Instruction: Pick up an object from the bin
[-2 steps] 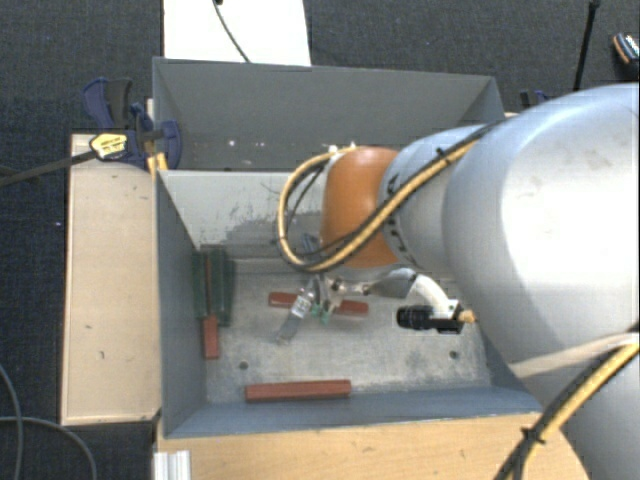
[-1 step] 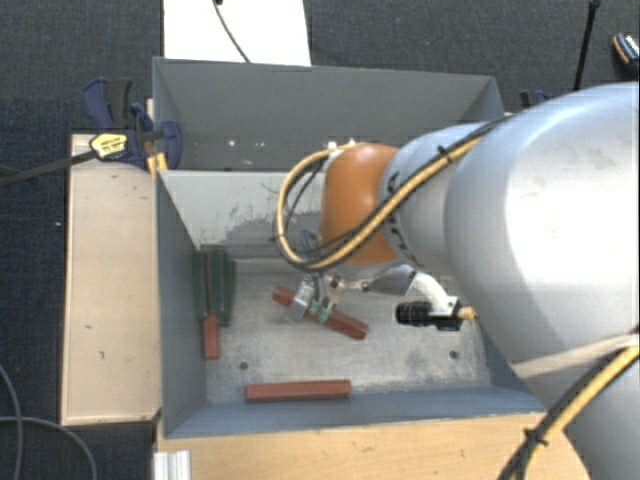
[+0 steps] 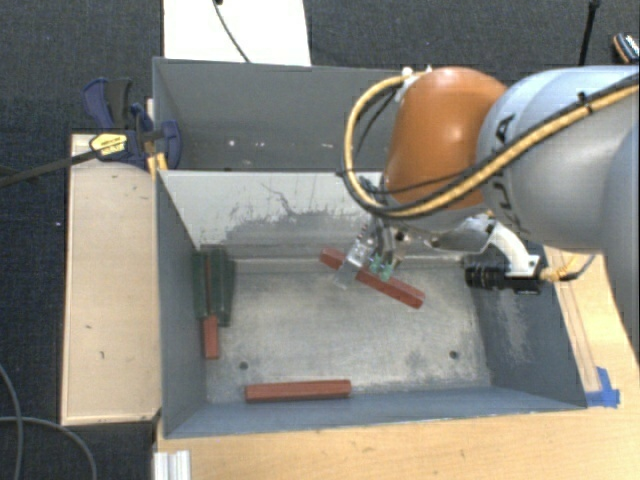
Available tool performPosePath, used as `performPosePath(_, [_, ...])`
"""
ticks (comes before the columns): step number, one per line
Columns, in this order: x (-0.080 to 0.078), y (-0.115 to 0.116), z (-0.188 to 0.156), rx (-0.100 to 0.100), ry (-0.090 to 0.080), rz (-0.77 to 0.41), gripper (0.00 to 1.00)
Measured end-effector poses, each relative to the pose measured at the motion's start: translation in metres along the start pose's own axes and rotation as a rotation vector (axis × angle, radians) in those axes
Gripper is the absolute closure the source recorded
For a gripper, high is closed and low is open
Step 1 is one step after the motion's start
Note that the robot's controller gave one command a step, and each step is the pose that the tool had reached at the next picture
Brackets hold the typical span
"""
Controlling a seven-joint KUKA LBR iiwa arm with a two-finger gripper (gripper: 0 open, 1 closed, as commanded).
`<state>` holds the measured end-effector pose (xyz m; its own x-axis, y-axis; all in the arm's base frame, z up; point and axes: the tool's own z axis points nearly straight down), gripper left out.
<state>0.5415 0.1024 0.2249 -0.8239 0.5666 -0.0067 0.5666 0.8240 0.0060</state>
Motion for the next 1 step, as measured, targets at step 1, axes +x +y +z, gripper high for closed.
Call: performPosePath(1, [-0.0197,0.0053,0.0018,0.002,0.002,-0.291,1.0])
